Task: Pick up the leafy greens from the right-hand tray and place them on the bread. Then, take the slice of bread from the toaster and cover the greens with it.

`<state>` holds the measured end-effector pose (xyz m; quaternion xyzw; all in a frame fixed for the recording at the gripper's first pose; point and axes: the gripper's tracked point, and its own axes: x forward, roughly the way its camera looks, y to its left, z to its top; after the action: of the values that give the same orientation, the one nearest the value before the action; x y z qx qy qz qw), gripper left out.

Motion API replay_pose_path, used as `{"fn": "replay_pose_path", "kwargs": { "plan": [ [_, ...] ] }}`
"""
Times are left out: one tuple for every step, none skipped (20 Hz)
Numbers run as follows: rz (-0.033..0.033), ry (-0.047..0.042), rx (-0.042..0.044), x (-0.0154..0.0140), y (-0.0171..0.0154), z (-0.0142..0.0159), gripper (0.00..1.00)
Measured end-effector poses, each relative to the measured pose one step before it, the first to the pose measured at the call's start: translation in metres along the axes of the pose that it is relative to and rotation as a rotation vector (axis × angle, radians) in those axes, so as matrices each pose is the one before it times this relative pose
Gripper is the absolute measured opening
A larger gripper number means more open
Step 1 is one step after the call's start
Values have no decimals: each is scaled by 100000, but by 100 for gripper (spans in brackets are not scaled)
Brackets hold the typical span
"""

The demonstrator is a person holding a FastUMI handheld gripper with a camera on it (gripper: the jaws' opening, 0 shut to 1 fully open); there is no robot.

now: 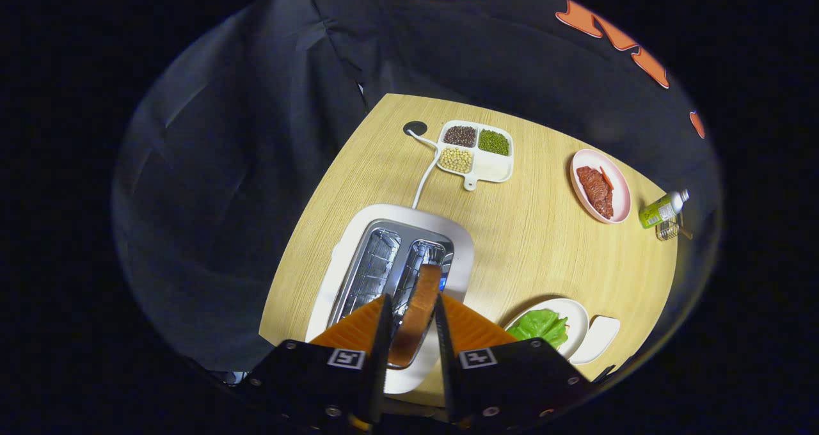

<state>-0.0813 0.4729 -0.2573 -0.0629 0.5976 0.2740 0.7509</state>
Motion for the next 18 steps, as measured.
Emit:
{"fn": "replay_pose_path", "kwargs": {
  "plan": [
    [1262, 498, 486, -127, 218, 14, 29],
    [1330, -606, -22, -129, 295, 170, 17],
    [392, -415, -297, -77, -84, 108, 15],
    [1464, -586, -257, -383, 70, -108, 13],
    [1940, -1373, 646, -417, 72, 195, 12],
    [2320, -1494, 1138, -441, 118, 56, 10],
    [2609, -1416, 1335, -488, 16, 197, 10],
    [2726, -1510, 1839, -837, -64, 232, 10],
    [3077, -1828, 2123, -700, 29, 407, 10],
    [2514, -1912, 1699, -879, -103, 264, 10],
    [2634, -1951, 1440, -851, -153, 351, 10],
    [2788, -2159, 1300, -919, -103, 358, 10],
    [2780, -2410, 1089, -791, -151, 482, 10],
    [2846, -2090, 634, -644, -250, 322, 10],
    [2458, -1885, 1370, -625, -203, 310, 10],
    [1501, -1732, 804, -725, -309, 298, 10],
    [819, -1576, 69, -693, -616, 291, 10],
    [1086, -1183, 539, -679, -476, 104, 10]
  ]
}}
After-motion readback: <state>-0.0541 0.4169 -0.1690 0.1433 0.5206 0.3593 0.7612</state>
